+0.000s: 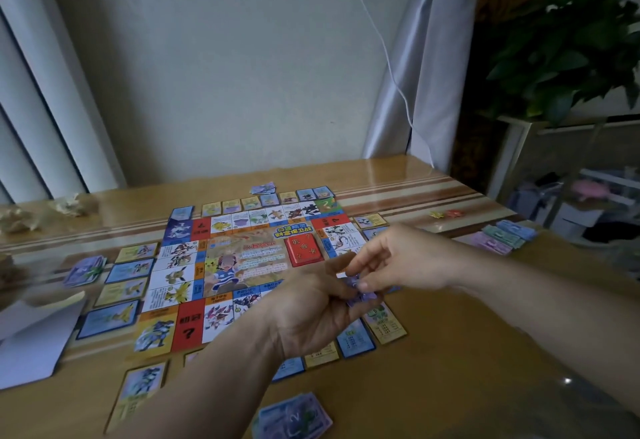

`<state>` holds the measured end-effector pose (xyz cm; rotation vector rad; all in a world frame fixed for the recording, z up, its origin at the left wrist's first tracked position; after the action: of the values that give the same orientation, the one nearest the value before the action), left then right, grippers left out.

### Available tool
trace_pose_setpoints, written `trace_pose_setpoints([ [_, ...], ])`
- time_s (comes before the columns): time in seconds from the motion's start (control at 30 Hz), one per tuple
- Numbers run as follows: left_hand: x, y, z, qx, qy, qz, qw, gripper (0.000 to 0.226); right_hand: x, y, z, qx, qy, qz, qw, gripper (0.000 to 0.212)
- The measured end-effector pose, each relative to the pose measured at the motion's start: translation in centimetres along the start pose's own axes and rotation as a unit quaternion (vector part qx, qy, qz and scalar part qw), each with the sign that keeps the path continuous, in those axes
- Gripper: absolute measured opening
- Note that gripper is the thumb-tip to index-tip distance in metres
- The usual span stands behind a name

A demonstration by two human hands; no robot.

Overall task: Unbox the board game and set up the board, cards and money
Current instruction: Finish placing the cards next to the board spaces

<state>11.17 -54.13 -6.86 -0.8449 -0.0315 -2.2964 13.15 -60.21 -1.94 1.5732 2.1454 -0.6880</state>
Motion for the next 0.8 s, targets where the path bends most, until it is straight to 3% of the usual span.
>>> trace_pose_setpoints([
  [0.17,-0.5,-0.1,0.2,0.004,0.01,0.034,0.999,0.054,1.2,1.0,-0.1,0.025,0.011,-0.029,0.999,0.018],
  [0.33,-1.7,-0.1,0.4,0.005,-0.04,0.068,0.997,0.065,1.8,1.4,-0.9,0.027,-0.022,-0.031,0.999,0.017],
  [0.5,-1.7,-0.3,0.7,0.021,-0.049,0.049,0.997,0.07,2.3,1.6,-1.5,0.01,-0.032,-0.036,0.999,0.02],
  [0.8,-1.8,-0.4,1.6,0.013,-0.029,0.058,0.998,0.053,2.5,1.3,-2.4,-0.016,0.034,-0.045,0.998,0.024],
])
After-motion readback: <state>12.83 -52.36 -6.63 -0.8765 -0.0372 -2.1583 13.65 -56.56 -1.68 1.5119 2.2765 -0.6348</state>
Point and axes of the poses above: each hand's wrist, its own y-axis towards the middle knuckle, its own x-axis out of the palm, z = x × y, the point moved 10 cm from there along y, towards the middle knuckle, and after that the axes turned 9 degrees about y, right-handed, at the moved point
